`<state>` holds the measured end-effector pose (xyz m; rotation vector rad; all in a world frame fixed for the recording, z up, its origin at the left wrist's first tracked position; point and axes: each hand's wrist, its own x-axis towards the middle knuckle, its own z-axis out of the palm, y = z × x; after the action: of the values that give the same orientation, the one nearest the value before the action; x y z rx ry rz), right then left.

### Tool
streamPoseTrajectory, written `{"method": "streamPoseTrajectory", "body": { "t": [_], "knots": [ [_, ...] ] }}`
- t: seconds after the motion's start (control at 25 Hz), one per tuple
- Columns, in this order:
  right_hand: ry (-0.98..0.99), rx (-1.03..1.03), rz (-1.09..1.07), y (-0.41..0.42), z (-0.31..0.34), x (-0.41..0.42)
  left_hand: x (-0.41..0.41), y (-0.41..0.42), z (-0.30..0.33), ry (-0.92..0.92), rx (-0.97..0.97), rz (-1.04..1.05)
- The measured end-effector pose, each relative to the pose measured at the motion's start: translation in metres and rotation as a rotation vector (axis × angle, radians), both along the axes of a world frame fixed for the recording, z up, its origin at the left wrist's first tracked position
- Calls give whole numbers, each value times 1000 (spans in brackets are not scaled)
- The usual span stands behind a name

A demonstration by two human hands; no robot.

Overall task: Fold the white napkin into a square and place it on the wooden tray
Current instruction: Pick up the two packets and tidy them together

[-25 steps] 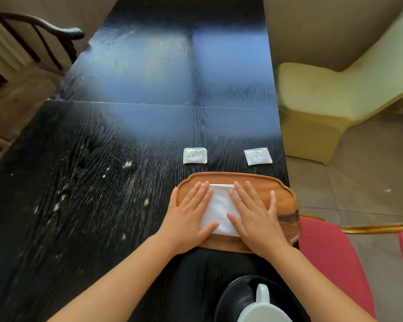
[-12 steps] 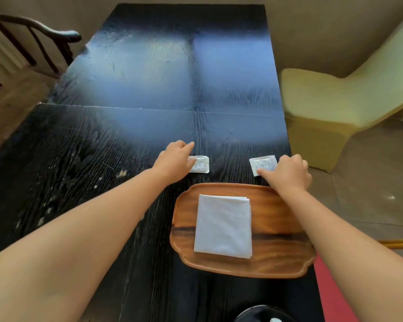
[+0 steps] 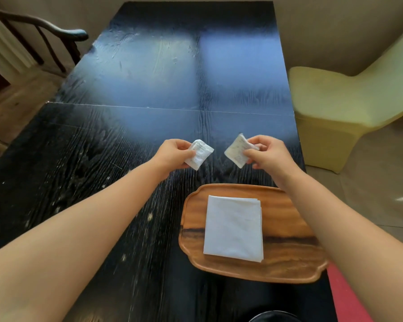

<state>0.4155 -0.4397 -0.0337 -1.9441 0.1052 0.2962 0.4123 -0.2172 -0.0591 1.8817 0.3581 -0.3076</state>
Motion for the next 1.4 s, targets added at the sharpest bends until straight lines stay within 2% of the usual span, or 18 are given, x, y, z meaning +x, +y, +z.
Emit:
{"method": "streamPoseTrajectory", "body": {
  "t": [0.12,0.24,0.28,0.4,0.64,0.72,0.76,0.84,0.88,0.96,1.04,1.12,1.2,1.28,1.4],
  "knots": [
    [-33,84,186,29,21,-7,-11,0,18,57,-259,11],
    [-81,21,149,43,23,-10,-21,-4,32,25,-432,11],
    [-78,5,119,45,21,-11,-24,-5,34,-1,-425,-16],
    [-65,-18,92,48,20,-15,-35,-8,33,-94,-241,-140],
    [-98,-12,139,44,23,-24,-50,-16,29,-219,-80,-120],
    [-252,-125,64,43,25,-26,-56,-23,26,-186,-47,24],
    [-381,-201,31,43,28,-29,-58,-26,28,-66,-142,142],
    [-722,-392,52,40,31,-39,-61,-28,41,272,-540,275],
    [-903,-514,102,39,31,-44,-61,-26,48,374,-701,286],
    [-1196,-711,248,35,28,-55,-61,-27,56,394,-824,260],
    [-1297,-802,377,29,22,-65,-63,-35,61,296,-777,249],
    [-1241,-791,393,21,18,-74,-67,-43,58,150,-674,227],
    [-1058,-687,271,17,17,-83,-74,-47,54,6,-579,209],
    [-797,-492,77,17,24,-81,-79,-50,50,-117,-476,180],
    [-339,-115,59,11,38,-67,-89,-56,47,-220,-393,95]
  ]
}}
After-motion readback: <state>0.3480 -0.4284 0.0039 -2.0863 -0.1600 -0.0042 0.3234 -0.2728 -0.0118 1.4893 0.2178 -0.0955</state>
